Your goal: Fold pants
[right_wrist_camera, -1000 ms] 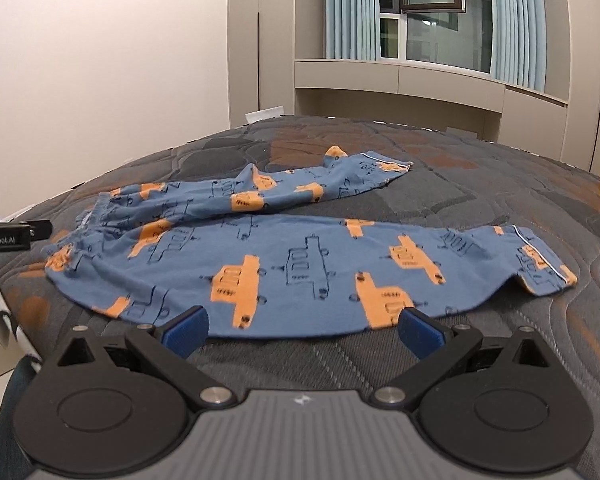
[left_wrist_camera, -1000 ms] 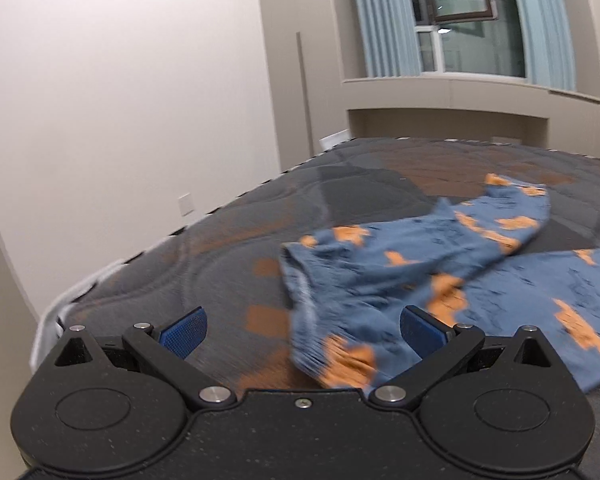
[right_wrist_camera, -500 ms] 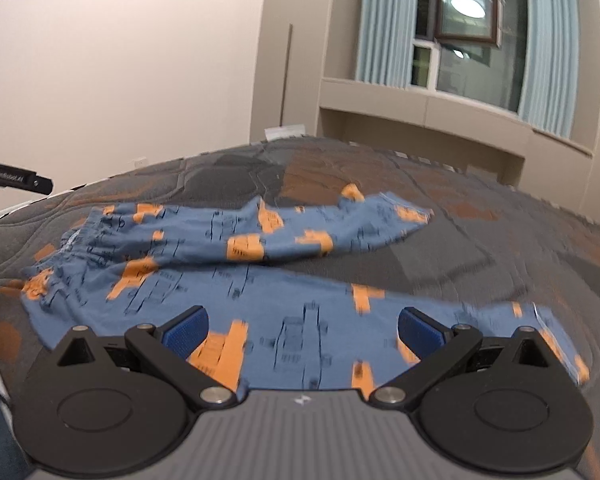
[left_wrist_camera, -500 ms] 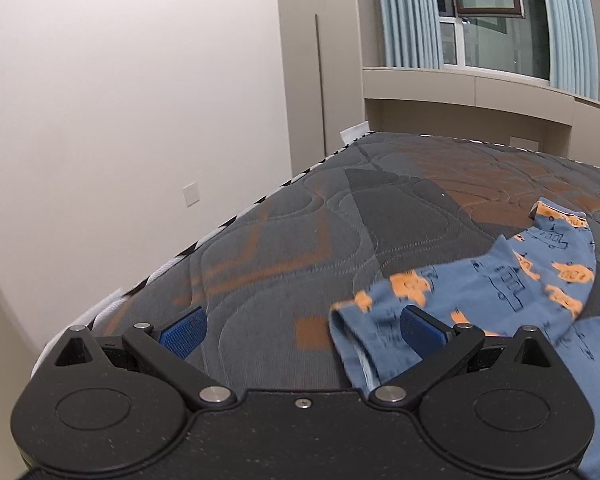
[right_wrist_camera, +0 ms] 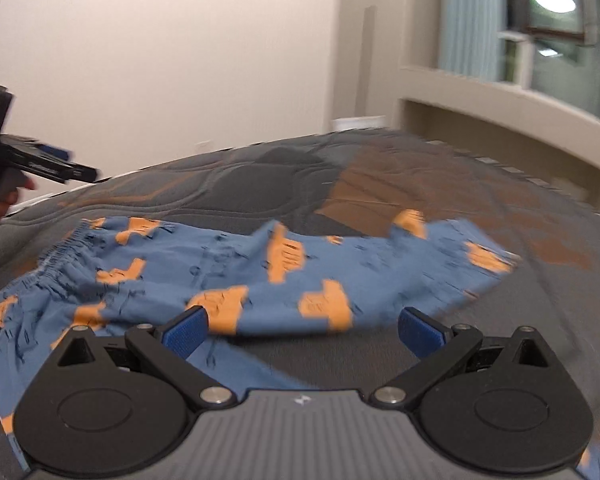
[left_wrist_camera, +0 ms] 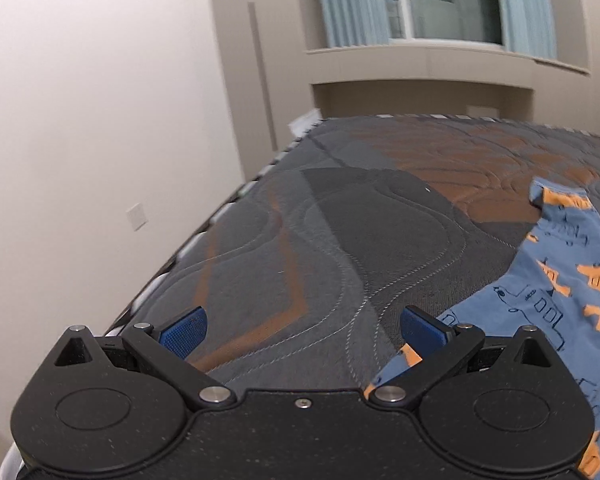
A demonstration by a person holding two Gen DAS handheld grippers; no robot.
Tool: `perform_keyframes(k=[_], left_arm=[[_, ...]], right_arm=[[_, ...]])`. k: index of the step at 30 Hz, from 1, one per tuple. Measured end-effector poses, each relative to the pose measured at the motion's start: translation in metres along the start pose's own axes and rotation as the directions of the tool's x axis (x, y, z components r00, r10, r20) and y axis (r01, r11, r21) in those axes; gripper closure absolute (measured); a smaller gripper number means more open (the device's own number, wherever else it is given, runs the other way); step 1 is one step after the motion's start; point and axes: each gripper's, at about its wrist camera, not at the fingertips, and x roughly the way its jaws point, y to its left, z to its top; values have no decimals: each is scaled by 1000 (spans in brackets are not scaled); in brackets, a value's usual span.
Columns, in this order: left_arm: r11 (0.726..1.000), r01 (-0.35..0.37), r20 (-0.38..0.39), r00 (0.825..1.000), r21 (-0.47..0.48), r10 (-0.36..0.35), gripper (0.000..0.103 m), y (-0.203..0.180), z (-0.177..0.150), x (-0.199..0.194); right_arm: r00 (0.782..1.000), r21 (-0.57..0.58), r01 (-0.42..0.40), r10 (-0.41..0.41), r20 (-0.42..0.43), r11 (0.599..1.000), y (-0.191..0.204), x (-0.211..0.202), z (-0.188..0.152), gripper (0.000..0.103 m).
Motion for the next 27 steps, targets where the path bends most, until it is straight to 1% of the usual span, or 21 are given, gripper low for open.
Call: perform_keyframes(k=[1, 3, 4, 5, 8, 11, 12, 13, 14, 15, 16, 18, 19, 20, 21, 22, 23, 24, 25, 26, 27], left_arm=[[1000, 25, -10, 1000, 17, -25, 0, -2, 0, 8], [996, 78, -29, 997, 31, -77, 0, -5, -2, 22], [992, 120, -44, 992, 35, -118, 0, -7, -3, 28], [987, 157, -57, 986, 36, -154, 0, -7, -5, 34], [972, 231, -85, 970, 39, -227, 1, -7, -8, 48], [964, 264, -104, 960, 39, -259, 1, -2, -10, 60], [960, 278, -113, 955, 32, -272, 3, 0, -10, 62], [955, 297, -121, 949, 18, -293, 5, 3, -11, 65], [949, 315, -128, 941, 4, -312, 8, 6, -11, 67], [938, 346, -140, 928, -17, -345, 10, 8, -12, 69], [929, 369, -150, 917, -31, -370, 11, 10, -13, 72], [915, 402, -168, 899, -46, -404, 19, 9, -13, 76], [908, 416, -182, 890, -49, -417, 21, 8, -13, 79], [904, 424, -194, 884, -52, -426, 24, 6, -13, 81], [898, 437, -215, 873, -55, -439, 27, 3, -14, 83], [895, 443, -231, 866, -57, -444, 29, 1, -14, 85], [892, 448, -249, 859, -59, -447, 36, -1, -15, 87], [889, 454, -268, 850, -64, -453, 50, -2, -15, 90], [884, 462, -286, 840, -72, -462, 58, -3, -16, 92], [880, 468, -295, 833, -80, -469, 72, -4, -16, 93], [875, 476, -301, 825, -87, -479, 79, -5, -16, 93]], right_arm=[[999, -16, -50, 50, -17, 999, -5, 13, 10, 0], [991, -51, -120, 116, -70, 991, -11, 42, 29, 0], [986, -78, -142, 134, -97, 987, -12, 58, 39, 0], [984, -102, -152, 141, -105, 983, -10, 70, 46, 0], [982, -158, -171, 156, -102, 973, -12, 108, 70, 1], [979, -248, -180, 149, -140, 952, -15, 138, 88, 14], [978, -294, -183, 143, -152, 938, -16, 147, 92, 17], [976, -334, -189, 139, -168, 923, -16, 154, 95, 20], [972, -379, -199, 134, -191, 904, -15, 162, 97, 27], [970, -410, -207, 130, -208, 888, -15, 168, 97, 33], [966, -436, -215, 124, -228, 874, -15, 176, 96, 36], [954, -451, -241, 125, -272, 860, -17, 190, 95, 39], [947, -445, -258, 132, -294, 858, -19, 197, 94, 39], [940, -436, -276, 147, -307, 857, -22, 202, 94, 39], [931, -419, -304, 173, -322, 856, -25, 208, 94, 38], [919, -400, -333, 199, -340, 854, -28, 213, 95, 37], [905, -385, -364, 225, -360, 848, -30, 220, 94, 32], [893, -369, -387, 243, -378, 845, -33, 226, 94, 28], [884, -351, -400, 256, -391, 847, -36, 230, 96, 27], [873, -323, -417, 276, -402, 849, -40, 234, 97, 27], [857, -288, -439, 299, -420, 851, -44, 239, 100, 27]])
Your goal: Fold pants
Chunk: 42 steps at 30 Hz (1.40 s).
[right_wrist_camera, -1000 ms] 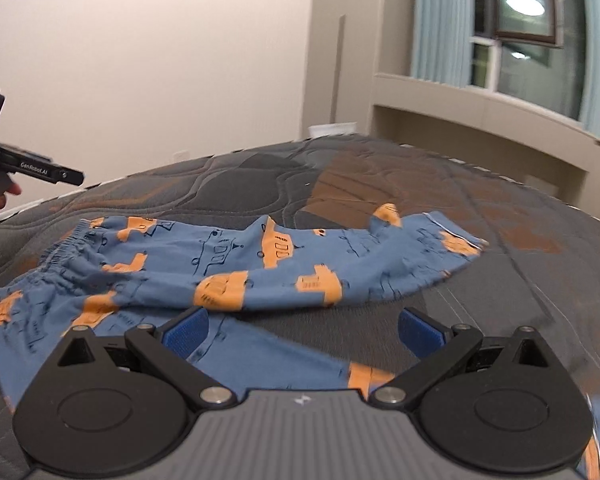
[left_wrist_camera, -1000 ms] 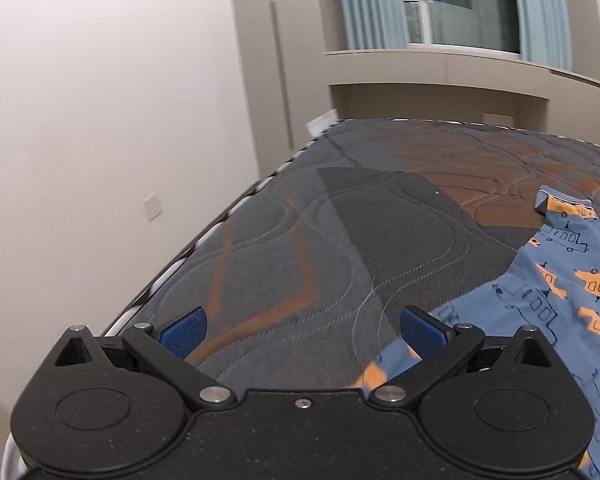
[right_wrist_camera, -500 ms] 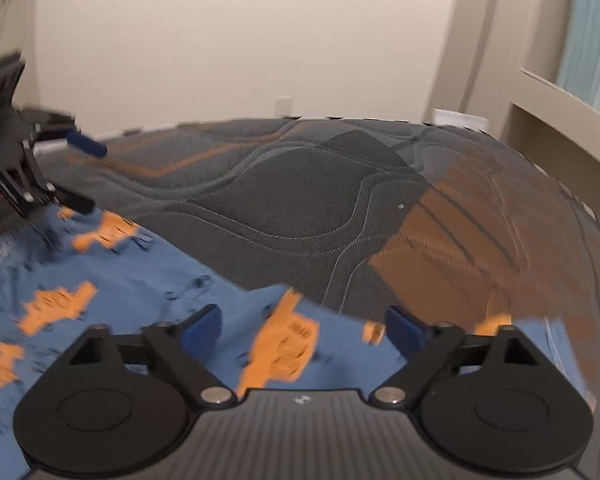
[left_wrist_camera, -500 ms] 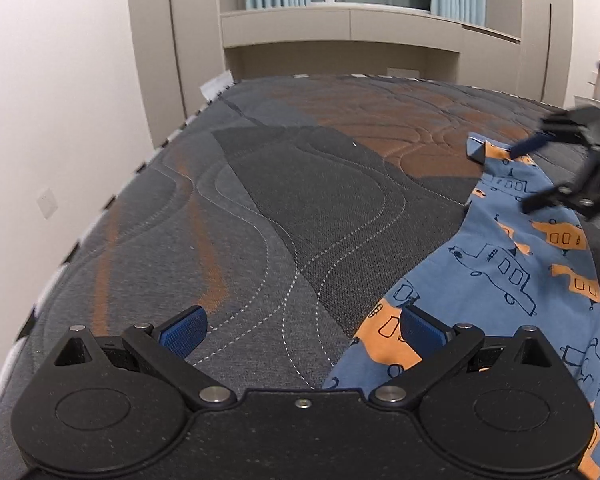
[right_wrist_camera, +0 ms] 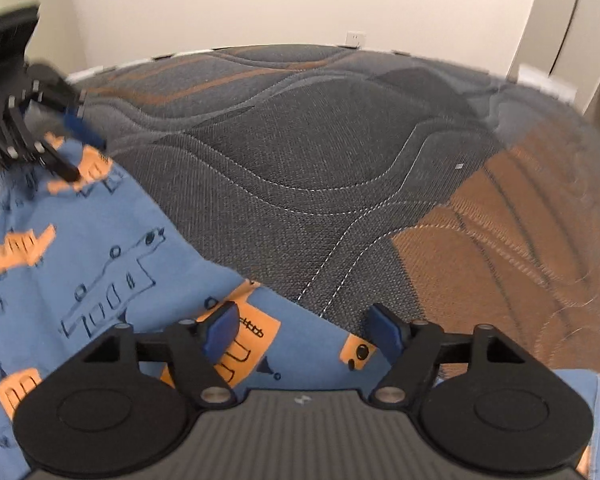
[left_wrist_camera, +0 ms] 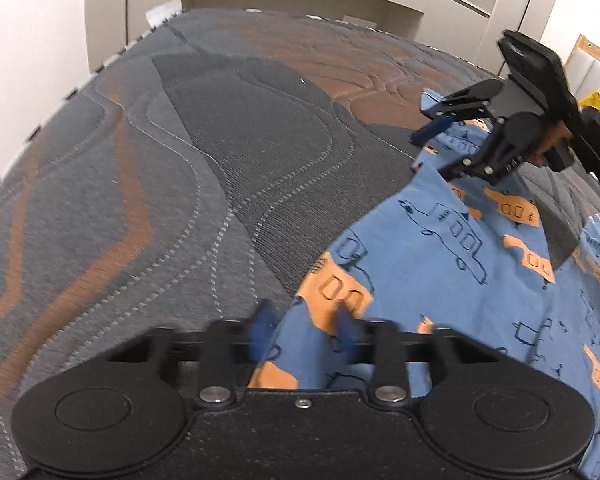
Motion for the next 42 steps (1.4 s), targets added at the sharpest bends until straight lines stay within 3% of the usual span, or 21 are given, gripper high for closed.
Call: perform_keyframes(k=[1, 2, 3, 4, 5, 6, 8, 11, 15, 18, 23, 26, 32, 34, 35, 37, 39, 42], left_arm=[[1000, 1, 0, 1000, -1, -1, 83, -1, 1, -1], [1000, 1, 4, 1000, 3, -1, 95, -3, 1, -2], [1000, -4, 8, 1000, 2, 4, 101, -4, 1, -4], [1000, -18, 16, 1000, -7, 19, 101, -4, 1, -7], [999, -33, 21, 999, -14, 33, 103, -5, 1, -8], [998, -51, 30, 998, -24, 52, 103, -5, 0, -10], [997, -71, 54, 996, -38, 73, 103, -7, -2, -16], [993, -107, 93, 990, -38, 111, 103, -11, -1, -26], [977, -202, 162, 964, -62, 210, 103, -10, 8, -42], [968, -228, 146, 959, -100, 241, 103, 0, 10, -43], [962, -241, 88, 963, -127, 253, 103, 5, 2, -27], [961, -244, 105, 961, -128, 257, 103, 2, 2, -33], [971, -227, 219, 946, -78, 239, 103, -37, 0, -75], [972, -229, 240, 942, -56, 235, 103, -50, 0, -84], [970, -237, 245, 939, -43, 241, 103, -58, -1, -88], [966, -259, 249, 934, -27, 257, 103, -74, -1, -91], [965, -262, 261, 930, -17, 257, 103, -86, -4, -95], [955, -293, 288, 919, 46, 268, 103, -101, -8, -102]], right_arm=[[1000, 16, -21, 21, -5, 1000, -4, 1, -1, 28], [999, 28, -40, 40, -2, 999, -6, 1, -2, 32], [998, 36, -60, 60, 6, 998, -8, 1, -5, 37], [997, 41, -71, 70, 15, 997, -10, 0, -7, 42], [997, 39, -76, 75, 30, 996, -8, -2, -10, 56], [996, 30, -76, 74, 43, 997, -7, -4, -11, 78], [996, -5, -48, 48, 70, 999, 5, -9, -15, 98], [993, -65, 55, -48, 110, 996, 23, -14, -19, 99], [953, -57, 208, -189, 235, 976, 30, -32, -3, 100], [940, -49, 231, -210, 267, 972, 29, -32, 11, 100], [943, -54, 271, -253, 214, 961, 31, 1, 17, 100], [935, -50, 301, -285, 213, 952, 39, 7, 11, 101], [868, 49, 372, -366, 335, 927, 57, -54, -19, 103], [858, 81, 364, -368, 357, 928, 64, -76, -32, 103], [865, 81, 354, -358, 351, 932, 67, -82, -37, 101], [869, 53, 383, -379, 319, 922, 74, -84, -41, 87], [881, 11, 388, -374, 290, 922, 78, -81, -40, 62], [900, -119, 389, -349, 263, 914, 83, -69, -27, 51]])
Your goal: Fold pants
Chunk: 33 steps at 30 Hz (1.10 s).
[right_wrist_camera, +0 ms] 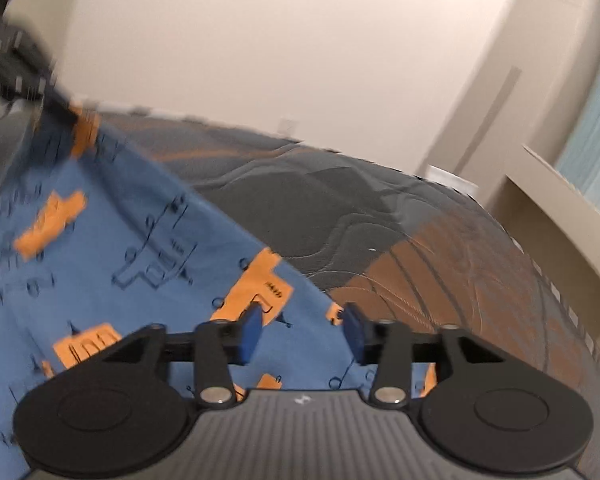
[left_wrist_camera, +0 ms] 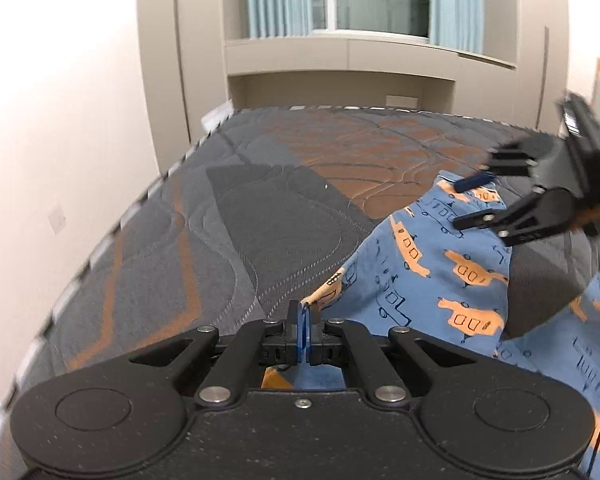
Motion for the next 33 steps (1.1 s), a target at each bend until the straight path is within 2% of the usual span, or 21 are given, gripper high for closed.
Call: perform_keyframes(k=[4, 9, 11, 13, 15, 16, 19, 20, 24, 29, 31, 32, 33], left_arm=[[999, -14, 22, 1000, 42, 13, 103, -3, -4, -3], [996, -19, 31, 999, 91, 16, 103, -1, -10, 3], [994, -19, 39, 999, 106, 15, 103, 0, -13, 4], [994, -13, 45, 999, 110, 8, 103, 0, -13, 5], [993, -13, 56, 998, 115, 7, 103, 1, -14, 4], [993, -14, 62, 998, 118, 6, 103, 1, -14, 3], [991, -16, 74, 997, 130, 6, 103, 1, -17, 2], [991, -19, 76, 997, 132, 9, 103, 1, -18, 3], [993, -19, 55, 998, 113, 13, 103, 9, -23, 16], [998, 15, -12, 1000, 63, -15, 102, 25, -33, 41], [999, 42, -43, 998, 31, -41, 94, 35, -38, 52], [999, 45, -46, 998, 24, -44, 83, 40, -40, 55], [999, 47, -51, 998, 17, -46, 76, 44, -42, 59]], right_arm=[[996, -115, -68, 61, -58, 991, 3, 38, 15, 49], [984, -265, -141, 104, -148, 954, -1, 85, 33, 49], [974, -287, -181, 131, -185, 941, -1, 99, 37, 49], [955, -283, -245, 182, -233, 927, -2, 112, 40, 53], [942, -302, -276, 194, -273, 912, 3, 125, 43, 65], [939, -305, -286, 202, -279, 909, 5, 129, 44, 67], [943, -314, -283, 204, -263, 906, 7, 133, 46, 61], [944, -309, -280, 202, -260, 909, 6, 135, 46, 55], [922, -215, -327, 261, -286, 920, -6, 154, 49, 55], [872, 2, -409, 392, -294, 912, -37, 169, 45, 54], [863, 69, -422, 424, -276, 904, -46, 175, 39, 46], [861, 97, -425, 435, -266, 900, -51, 176, 36, 43], [856, 130, -431, 450, -254, 893, -56, 179, 33, 43]])
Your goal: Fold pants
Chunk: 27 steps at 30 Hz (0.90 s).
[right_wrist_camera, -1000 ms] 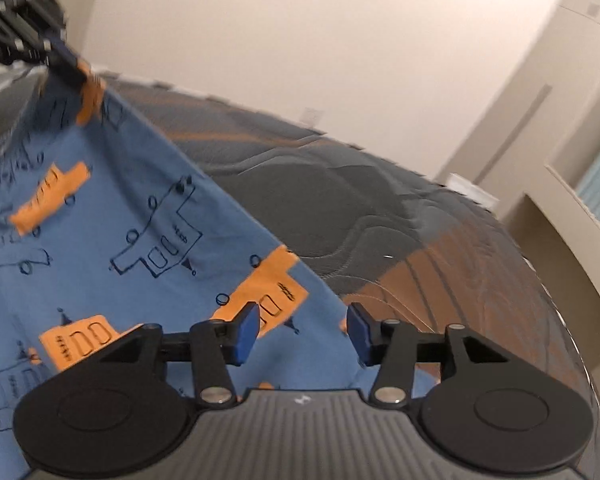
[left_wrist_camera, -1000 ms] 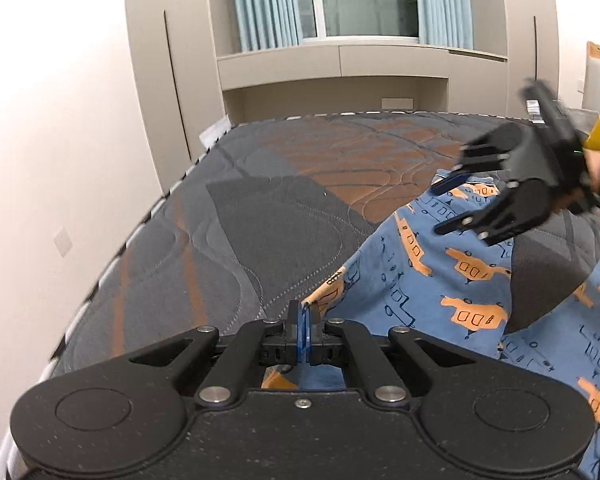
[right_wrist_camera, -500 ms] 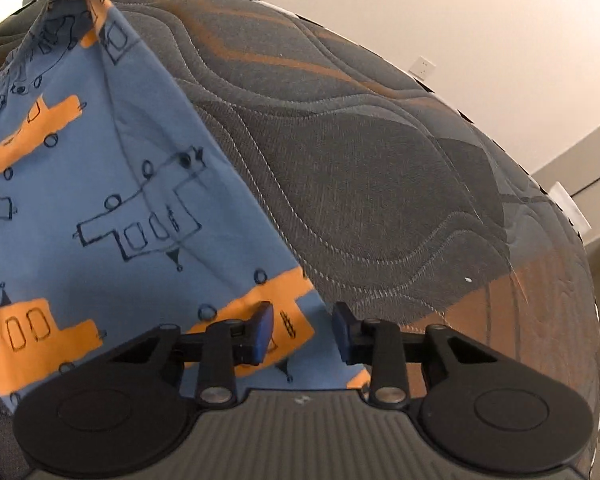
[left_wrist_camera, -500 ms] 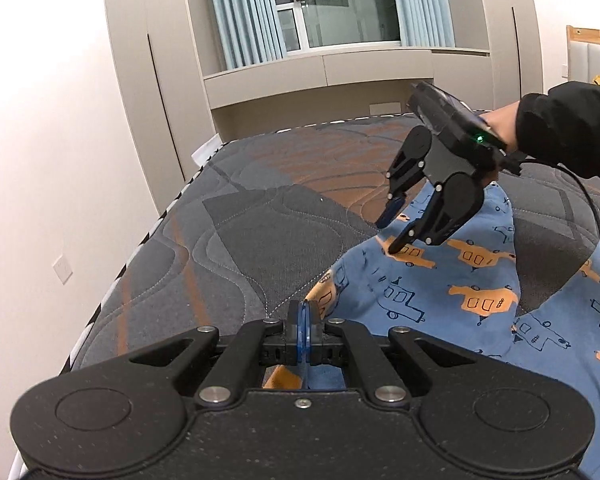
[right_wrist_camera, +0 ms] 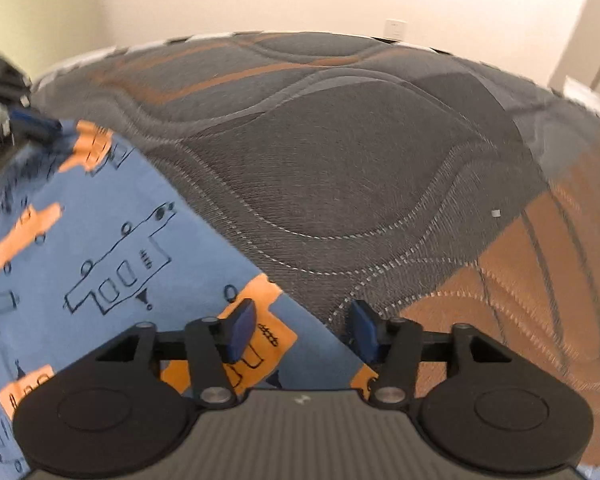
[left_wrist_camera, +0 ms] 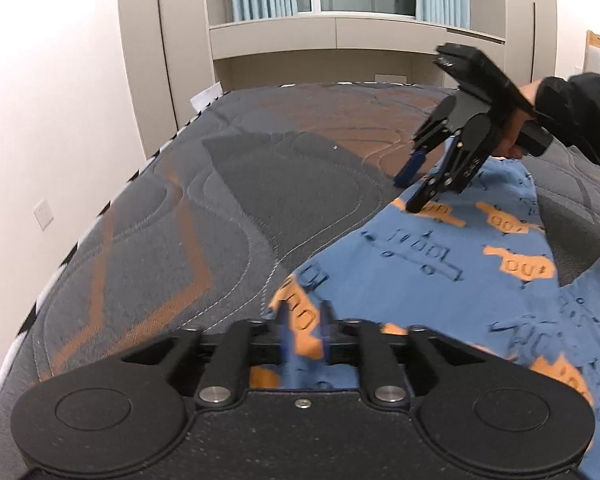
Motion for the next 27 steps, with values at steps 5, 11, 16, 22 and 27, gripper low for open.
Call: perform_keyframes(k=[5, 11, 16, 22, 27], left_arm=[[998, 39, -36, 999, -54, -41, 48, 22, -1, 15], [994, 33, -94, 995, -101, -42, 47, 37, 3, 29], [986, 63, -114, 990, -153, -81, 102, 36, 4, 30], [996, 31, -6, 999, -87, -32, 103, 3, 13, -13], [998, 55, 91, 994, -19, -53, 103, -30, 13, -58]], right_arm=[[997, 46, -52, 49, 54, 998, -9, -5, -13, 45], [992, 33, -66, 62, 111, 997, -3, -14, -23, 67], [987, -13, 7, -5, 159, 1000, 18, -21, -31, 95], [936, -41, 240, -220, 275, 970, 76, -57, -62, 100], [845, 32, 409, -392, 365, 912, 140, -110, -111, 101]])
